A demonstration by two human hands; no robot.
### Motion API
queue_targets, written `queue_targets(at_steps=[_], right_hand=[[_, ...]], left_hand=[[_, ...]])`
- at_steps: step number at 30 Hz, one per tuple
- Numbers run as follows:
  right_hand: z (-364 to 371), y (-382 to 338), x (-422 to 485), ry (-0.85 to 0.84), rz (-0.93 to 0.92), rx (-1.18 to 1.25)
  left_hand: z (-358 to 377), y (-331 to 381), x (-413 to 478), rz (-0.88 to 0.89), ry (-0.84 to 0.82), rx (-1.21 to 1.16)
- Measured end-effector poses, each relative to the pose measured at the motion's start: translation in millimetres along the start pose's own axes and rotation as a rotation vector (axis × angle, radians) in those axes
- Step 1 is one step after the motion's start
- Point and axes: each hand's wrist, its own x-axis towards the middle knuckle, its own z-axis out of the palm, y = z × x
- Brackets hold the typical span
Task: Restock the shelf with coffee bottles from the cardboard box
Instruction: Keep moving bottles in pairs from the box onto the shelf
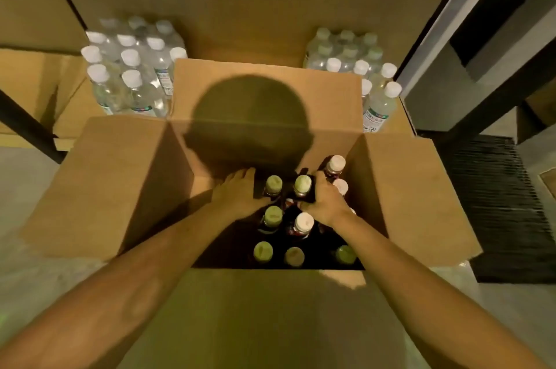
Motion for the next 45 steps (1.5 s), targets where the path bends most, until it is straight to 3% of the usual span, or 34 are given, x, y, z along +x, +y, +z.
queue_targets(at_steps=[8, 16, 24, 30, 35, 45], right_hand=[[25.6, 11.7, 34.1, -0.014, 0.156, 0.255], [42.6, 20.8, 46.7, 0.047, 0.066, 0.286], [46.8, 20.3, 48.3, 0.12, -0.007, 0.44], [33.1, 10.3, 38.8, 0.203, -0.01, 0.442], [2.0, -19.4, 14.8, 0.325, -0.025, 0.571], [-99.7, -100.0, -60.7, 0.503, -0.235, 0.554]], left_hand=[[28.6, -0.6, 38.3, 0.001, -0.05, -0.113], [54.6, -7.9, 51.6, 0.01, -0.024, -0.504], [59.9, -9.9, 57.2, 0.017, 0.071, -0.681], [35.9, -6.7, 43.7, -0.014, 0.211, -0.605], [-17.7, 3.3, 16.6, 0.096, 0.303, -0.471], [-135.7, 56.2, -56.1, 0.283, 0.456, -0.348]])
